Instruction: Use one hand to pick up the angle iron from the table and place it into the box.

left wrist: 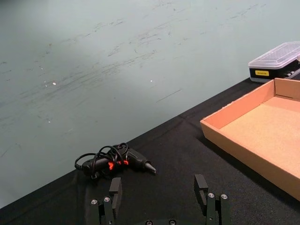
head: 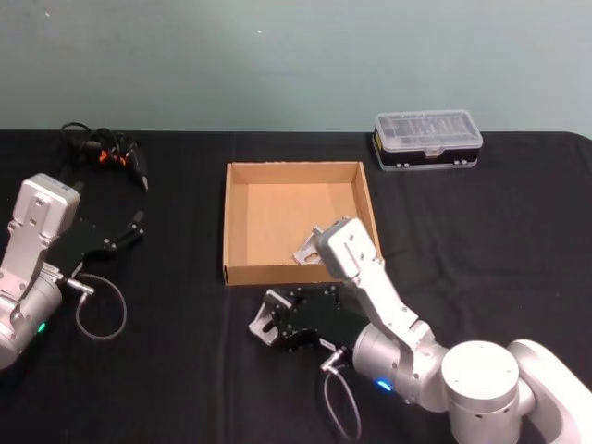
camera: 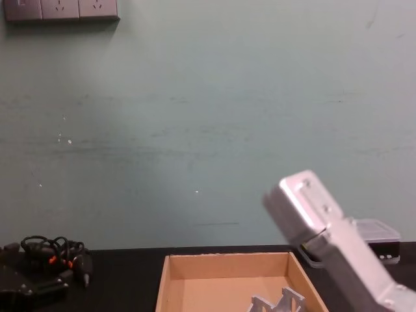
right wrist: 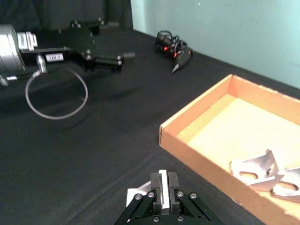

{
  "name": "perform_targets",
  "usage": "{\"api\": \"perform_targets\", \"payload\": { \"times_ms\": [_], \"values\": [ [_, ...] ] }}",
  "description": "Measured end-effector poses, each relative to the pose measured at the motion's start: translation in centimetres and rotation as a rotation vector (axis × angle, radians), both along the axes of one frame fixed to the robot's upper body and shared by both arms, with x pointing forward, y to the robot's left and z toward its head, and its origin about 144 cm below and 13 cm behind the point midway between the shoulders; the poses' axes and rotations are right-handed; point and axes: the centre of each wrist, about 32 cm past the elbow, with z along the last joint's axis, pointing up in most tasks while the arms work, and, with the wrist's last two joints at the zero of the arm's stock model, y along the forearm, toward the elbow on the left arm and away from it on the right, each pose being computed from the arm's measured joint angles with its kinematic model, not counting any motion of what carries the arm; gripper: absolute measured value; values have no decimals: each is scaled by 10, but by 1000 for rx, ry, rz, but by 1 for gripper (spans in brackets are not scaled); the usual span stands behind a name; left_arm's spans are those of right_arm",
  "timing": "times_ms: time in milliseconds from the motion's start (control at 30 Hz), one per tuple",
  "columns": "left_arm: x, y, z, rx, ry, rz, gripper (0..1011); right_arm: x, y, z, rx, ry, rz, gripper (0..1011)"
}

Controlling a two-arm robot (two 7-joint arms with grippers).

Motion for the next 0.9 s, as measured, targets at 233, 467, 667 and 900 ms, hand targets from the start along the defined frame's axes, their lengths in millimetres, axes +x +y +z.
{"api": "perform_targets", "payload": {
  "times_ms": [233,467,667,900],
  "values": [
    [0,0,0,0,0,0,1011,-9,-17,18,51,-49,-16,106],
    [0,0,0,0,0,0,1011,-20,-47,37,99,-105,-50,106],
    [0,0,0,0,0,0,1011,-27,-73,45,122,-133,-102,106],
    [0,0,0,0,0,0,1012,-28,-95,49,134,-152,-164,106]
  ]
}}
